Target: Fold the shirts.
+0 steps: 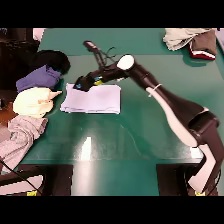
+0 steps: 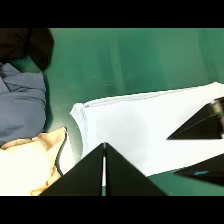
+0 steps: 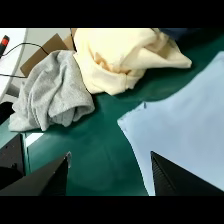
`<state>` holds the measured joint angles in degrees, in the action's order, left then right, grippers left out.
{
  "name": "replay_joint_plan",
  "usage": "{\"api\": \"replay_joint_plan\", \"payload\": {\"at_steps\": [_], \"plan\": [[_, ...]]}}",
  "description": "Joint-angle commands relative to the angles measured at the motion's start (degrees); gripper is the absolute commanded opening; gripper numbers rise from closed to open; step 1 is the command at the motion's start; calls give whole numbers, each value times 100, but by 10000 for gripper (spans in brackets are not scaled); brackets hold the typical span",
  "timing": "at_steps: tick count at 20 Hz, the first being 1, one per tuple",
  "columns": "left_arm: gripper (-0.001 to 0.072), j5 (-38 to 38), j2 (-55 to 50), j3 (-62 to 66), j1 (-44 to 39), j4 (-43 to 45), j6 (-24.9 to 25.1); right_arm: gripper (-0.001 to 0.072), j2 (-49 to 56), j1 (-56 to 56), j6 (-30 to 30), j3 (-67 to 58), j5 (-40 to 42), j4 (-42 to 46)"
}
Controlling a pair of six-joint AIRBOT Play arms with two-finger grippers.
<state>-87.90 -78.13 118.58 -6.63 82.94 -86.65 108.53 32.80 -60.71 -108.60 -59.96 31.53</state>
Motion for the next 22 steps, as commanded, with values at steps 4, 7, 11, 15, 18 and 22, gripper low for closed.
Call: {"api": "replay_joint_plan", "payload": {"at_steps": [4, 7, 11, 15, 18, 22], "plan": [[25, 7, 4, -374, 7, -90, 9, 525, -1252, -1727, -354, 2557, -529, 15], [25, 245, 4, -678, 7, -109, 9, 528, -1517, -2256, -378, 3630, -286, -13], [25, 527, 4, -693, 7, -337, 11, 643, -1497, -2111, -378, 4374, 415, -240], [25, 529, 4, -693, 7, -376, 61, 640, -1078, -1589, -378, 4269, 901, -664], [24, 492, 4, -693, 7, -385, 160, 632, -549, -1211, -378, 3705, 885, -914], [25, 398, 4, -693, 7, -385, 162, 494, 7, -809, -446, 2852, 918, -953]]}}
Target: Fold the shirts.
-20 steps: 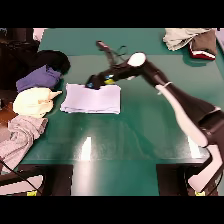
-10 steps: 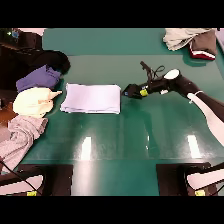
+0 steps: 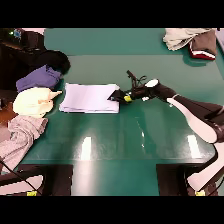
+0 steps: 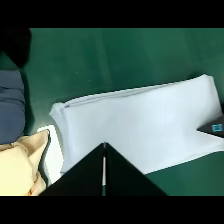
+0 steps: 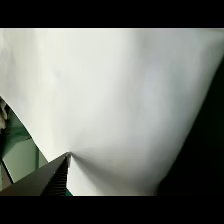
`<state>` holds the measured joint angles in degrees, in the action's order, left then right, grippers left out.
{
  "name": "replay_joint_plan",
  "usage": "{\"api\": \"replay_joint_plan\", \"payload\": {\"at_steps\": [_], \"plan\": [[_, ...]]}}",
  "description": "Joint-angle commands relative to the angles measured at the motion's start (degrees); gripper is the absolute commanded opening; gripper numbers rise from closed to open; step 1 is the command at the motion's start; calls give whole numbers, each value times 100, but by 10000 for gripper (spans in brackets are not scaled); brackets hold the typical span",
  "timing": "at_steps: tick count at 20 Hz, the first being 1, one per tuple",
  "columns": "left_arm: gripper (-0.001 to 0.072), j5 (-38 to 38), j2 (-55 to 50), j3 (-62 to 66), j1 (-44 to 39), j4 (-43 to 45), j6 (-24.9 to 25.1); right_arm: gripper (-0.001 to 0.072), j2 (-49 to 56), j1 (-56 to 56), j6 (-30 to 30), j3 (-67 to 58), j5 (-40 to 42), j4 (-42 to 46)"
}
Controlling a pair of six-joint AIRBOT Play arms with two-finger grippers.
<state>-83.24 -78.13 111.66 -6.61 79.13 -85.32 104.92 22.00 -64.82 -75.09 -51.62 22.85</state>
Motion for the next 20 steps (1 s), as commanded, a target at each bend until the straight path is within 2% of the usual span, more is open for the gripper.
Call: {"api": "replay_joint_plan", "payload": {"at_steps": [1, 3, 7, 11, 16, 20], "plan": [[25, -103, 4, 0, 4, -4, 28, 340, 426, 326, -26, -649, 129, -76], [24, -179, 4, 0, 4, -4, 28, 14, 424, 321, 42, -822, 216, -37], [25, -245, 11, 0, 4, -4, 28, 11, 42, -138, 348, -914, -146, 225], [25, -332, 9, 0, 4, -7, 31, 10, -885, -1255, 166, -907, -1021, 1768], [24, -319, 9, 0, 4, -90, 26, 10, -2358, -3519, 114, 168, -1172, 2247], [24, -291, 9, 0, 4, -262, 20, 10, -3281, -5646, 120, 1150, -785, 2243]]}}
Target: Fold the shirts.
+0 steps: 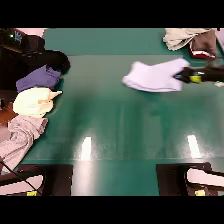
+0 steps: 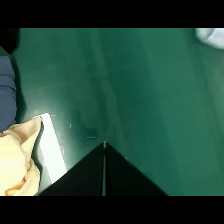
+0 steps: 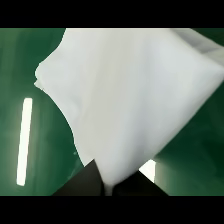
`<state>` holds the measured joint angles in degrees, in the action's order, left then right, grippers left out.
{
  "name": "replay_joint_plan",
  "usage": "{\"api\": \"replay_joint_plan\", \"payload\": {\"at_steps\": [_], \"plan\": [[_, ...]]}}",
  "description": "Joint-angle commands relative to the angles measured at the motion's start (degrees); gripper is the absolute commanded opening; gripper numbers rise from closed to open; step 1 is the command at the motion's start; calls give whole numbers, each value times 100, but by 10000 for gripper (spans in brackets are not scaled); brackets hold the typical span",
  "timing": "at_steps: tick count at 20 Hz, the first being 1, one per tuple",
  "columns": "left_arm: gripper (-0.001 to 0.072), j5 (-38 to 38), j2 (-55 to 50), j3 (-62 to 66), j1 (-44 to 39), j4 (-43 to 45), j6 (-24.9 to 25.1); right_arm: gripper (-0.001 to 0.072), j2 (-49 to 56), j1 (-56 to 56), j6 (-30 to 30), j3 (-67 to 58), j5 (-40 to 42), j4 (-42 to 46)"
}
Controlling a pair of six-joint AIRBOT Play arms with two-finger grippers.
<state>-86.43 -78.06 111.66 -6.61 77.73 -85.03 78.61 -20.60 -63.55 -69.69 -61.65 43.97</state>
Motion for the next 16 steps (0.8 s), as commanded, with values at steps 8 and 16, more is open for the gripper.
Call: {"api": "replay_joint_plan", "payload": {"at_steps": [8, 16], "plan": [[25, 107, 2, 0, 4, -629, -37, 10, -826, -4186, -2, 944, 151, 138], [25, 87, 2, 0, 4, -623, 2, 419, -824, -4457, 0, 942, 227, 450]]}}
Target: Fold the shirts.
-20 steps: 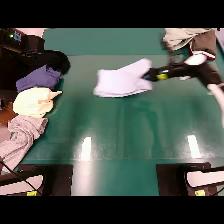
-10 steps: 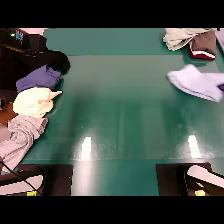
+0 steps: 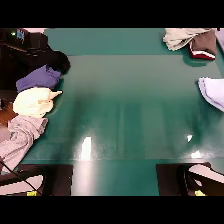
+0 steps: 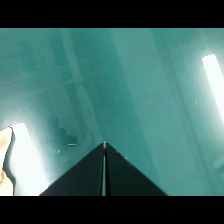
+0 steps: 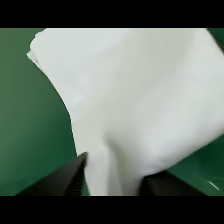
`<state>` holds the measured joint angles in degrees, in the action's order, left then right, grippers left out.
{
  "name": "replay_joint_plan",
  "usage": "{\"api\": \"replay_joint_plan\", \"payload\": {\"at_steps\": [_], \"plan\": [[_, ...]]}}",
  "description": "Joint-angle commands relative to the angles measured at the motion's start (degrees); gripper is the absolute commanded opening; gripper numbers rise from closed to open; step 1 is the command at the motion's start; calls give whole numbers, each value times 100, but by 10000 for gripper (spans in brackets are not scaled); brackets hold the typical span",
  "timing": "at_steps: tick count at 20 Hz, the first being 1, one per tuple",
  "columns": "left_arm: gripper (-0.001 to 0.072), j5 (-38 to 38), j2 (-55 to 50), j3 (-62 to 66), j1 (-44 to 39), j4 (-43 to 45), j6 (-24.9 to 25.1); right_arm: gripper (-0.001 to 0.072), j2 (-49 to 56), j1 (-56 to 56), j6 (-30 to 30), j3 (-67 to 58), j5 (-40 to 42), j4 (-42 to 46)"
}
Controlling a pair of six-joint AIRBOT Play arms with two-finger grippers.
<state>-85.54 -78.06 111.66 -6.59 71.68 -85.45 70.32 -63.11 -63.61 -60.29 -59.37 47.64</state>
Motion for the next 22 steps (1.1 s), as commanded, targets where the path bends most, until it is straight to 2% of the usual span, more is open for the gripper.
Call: {"api": "replay_joint_plan", "payload": {"at_steps": [1, 3, 7, 8, 10, 13, 15, 17, 18, 19, 22], "plan": [[24, -2, 2, 0, 2, -13, 42, 497, 2, -369, 0, 2, -85, 162], [25, -2, 2, 0, 2, -13, 120, 495, -11, -839, -28, -11, -431, 402], [25, 9, 2, 0, 2, -13, 195, 491, -13, -2111, -715, -11, -1106, 420], [25, 31, -2, 0, 2, -15, 195, 456, -13, -2277, -748, -9, -1233, 219], [25, 162, -4, 0, 2, -20, 190, 447, -28, -2282, -743, -7, -1351, -437], [25, 205, -4, 0, 2, -22, 190, 432, -278, -1447, -726, -9, -1198, -1032], [25, 210, -2, 0, 2, -15, 188, 258, -544, -564, -723, -7, -1119, -1056], [25, 192, -2, 0, 2, -15, 188, 160, -804, 385, -721, -9, -1099, -1054], [25, 197, -2, 0, 2, -17, 186, 51, -922, 815, -721, -9, -1067, -1056], [25, 214, -2, 0, 2, -20, 186, 14, -1051, 1270, -723, -9, -1064, -1056], [25, 310, -2, 0, 2, -17, 186, 13, -1357, 2428, -750, -9, -1106, -1051]]}}
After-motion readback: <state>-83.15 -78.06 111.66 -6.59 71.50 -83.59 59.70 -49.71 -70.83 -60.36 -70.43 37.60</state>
